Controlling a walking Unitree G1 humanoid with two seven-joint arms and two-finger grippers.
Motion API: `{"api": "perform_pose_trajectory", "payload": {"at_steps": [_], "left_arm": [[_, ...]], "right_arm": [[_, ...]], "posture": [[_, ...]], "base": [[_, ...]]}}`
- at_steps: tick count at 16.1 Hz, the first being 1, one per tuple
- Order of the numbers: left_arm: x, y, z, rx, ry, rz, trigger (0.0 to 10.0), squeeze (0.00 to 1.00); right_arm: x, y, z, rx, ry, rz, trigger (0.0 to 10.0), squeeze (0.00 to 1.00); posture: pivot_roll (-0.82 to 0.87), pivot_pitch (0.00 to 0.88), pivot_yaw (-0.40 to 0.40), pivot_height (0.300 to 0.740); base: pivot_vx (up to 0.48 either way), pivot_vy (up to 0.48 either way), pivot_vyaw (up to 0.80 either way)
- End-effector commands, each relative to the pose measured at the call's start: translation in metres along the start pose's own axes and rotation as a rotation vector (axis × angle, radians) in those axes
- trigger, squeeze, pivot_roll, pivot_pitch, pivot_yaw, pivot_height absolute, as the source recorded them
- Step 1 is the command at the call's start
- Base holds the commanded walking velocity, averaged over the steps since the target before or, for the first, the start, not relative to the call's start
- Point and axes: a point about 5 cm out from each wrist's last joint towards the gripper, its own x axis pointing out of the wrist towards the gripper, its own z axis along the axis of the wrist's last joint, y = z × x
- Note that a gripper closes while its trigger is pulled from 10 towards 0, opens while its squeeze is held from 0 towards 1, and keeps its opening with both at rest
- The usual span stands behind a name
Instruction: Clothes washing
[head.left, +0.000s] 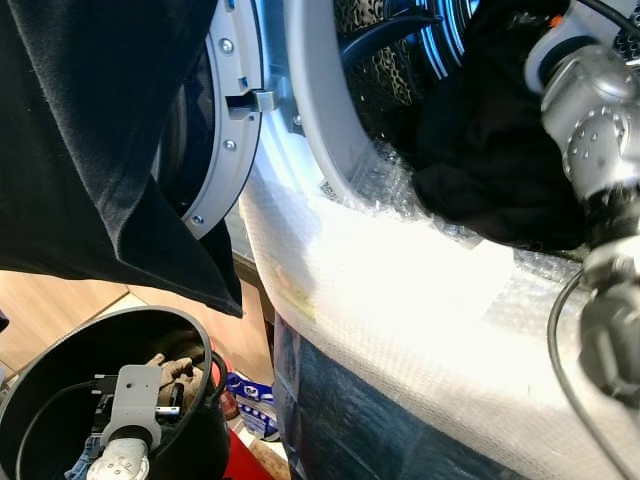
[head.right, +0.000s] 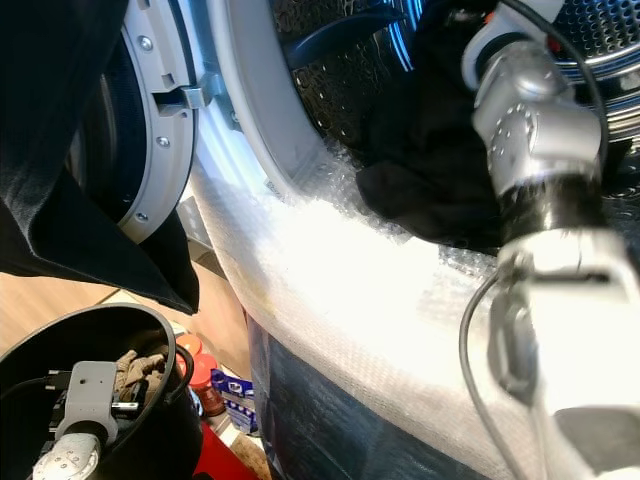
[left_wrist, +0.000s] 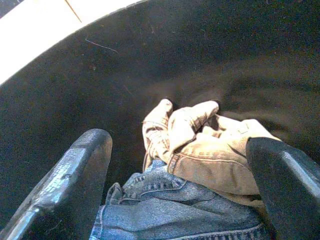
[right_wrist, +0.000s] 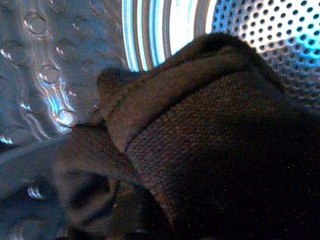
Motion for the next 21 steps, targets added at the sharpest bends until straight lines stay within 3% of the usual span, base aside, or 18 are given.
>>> {"api": "perform_pose_trajectory", "payload": {"at_steps": [1, 5, 10, 11, 14, 16, 18, 19, 20, 21], "left_arm": [[-0.003, -0.004, -0.005, 0.008, 0.021, -0.015, 10.0, 0.0], [-0.002, -0.008, -0.006, 0.01, 0.026, -0.032, 10.0, 0.0], [-0.001, -0.011, -0.007, 0.004, 0.028, -0.035, 10.0, 0.0], [-0.002, -0.012, -0.008, 0.002, 0.03, -0.036, 10.0, 0.0], [0.0, -0.012, -0.007, 0.0, 0.03, -0.036, 10.0, 0.0], [0.001, -0.01, -0.006, -0.002, 0.031, -0.028, 10.0, 0.0], [0.001, -0.012, -0.006, -0.002, 0.03, -0.032, 10.0, 0.0], [0.002, -0.013, -0.006, -0.005, 0.029, -0.031, 10.0, 0.0], [0.002, -0.014, -0.005, -0.006, 0.028, -0.031, 10.0, 0.0], [0.003, -0.014, -0.005, -0.01, 0.028, -0.028, 10.0, 0.0]], "right_arm": [[-0.013, 0.012, 0.014, 0.004, -0.048, 0.028, 10.0, 1.0], [-0.042, 0.022, 0.033, -0.073, -0.186, 0.047, 10.0, 1.0], [-0.072, 0.02, 0.035, -0.125, -0.267, 0.103, 10.0, 1.0], [-0.084, 0.024, 0.036, -0.103, -0.273, 0.169, 10.0, 1.0], [-0.111, 0.038, 0.027, -0.066, -0.237, 0.34, 10.0, 1.0], [-0.118, 0.03, 0.011, -0.143, -0.138, 0.313, 10.0, 1.0], [-0.114, 0.022, 0.007, -0.182, -0.122, 0.242, 10.0, 1.0], [-0.106, 0.018, 0.001, -0.196, -0.094, 0.175, 10.0, 0.35], [-0.099, 0.018, -0.006, -0.196, -0.06, 0.138, 10.0, 0.0], [-0.092, 0.015, -0.014, -0.217, -0.018, 0.08, 10.0, 0.0]], "posture": [[-0.08, 0.003, 0.042, 0.74], [-0.09, 0.0, 0.041, 0.74], [-0.11, 0.004, 0.03, 0.74], [-0.11, 0.006, 0.028, 0.74], [-0.12, 0.015, 0.026, 0.74], [-0.13, 0.017, 0.025, 0.74], [-0.13, 0.016, 0.02, 0.74], [-0.13, 0.01, 0.017, 0.74], [-0.12, 0.011, 0.014, 0.74], [-0.12, 0.019, 0.011, 0.74]], "base": [[0.0, 0.0, 0.0], [0.0, 0.0, 0.0], [0.0, 0.0, 0.0], [0.0, 0.0, 0.0], [0.0, 0.0, 0.0], [0.0, 0.0, 0.0], [0.0, 0.0, 0.0], [0.0, 0.0, 0.0], [0.0, 0.0, 0.0], [0.0, 0.0, 0.0]]}}
